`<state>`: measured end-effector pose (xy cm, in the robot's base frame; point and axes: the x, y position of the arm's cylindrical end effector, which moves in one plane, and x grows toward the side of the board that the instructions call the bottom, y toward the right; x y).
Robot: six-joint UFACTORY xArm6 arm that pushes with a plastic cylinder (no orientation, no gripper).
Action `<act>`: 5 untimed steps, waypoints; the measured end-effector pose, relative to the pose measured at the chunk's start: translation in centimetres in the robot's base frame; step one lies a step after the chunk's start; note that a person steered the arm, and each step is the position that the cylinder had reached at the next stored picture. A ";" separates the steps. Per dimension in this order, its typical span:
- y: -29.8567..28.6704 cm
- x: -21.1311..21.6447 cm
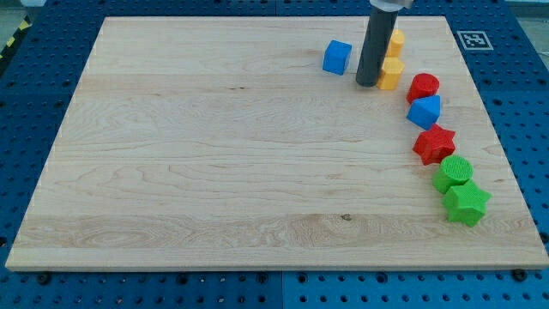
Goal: Slide the blue cube up a bit
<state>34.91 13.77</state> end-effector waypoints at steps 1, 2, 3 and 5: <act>1.9 0.0; 3.5 0.0; 1.6 0.3; -7.9 0.1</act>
<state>35.04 5.89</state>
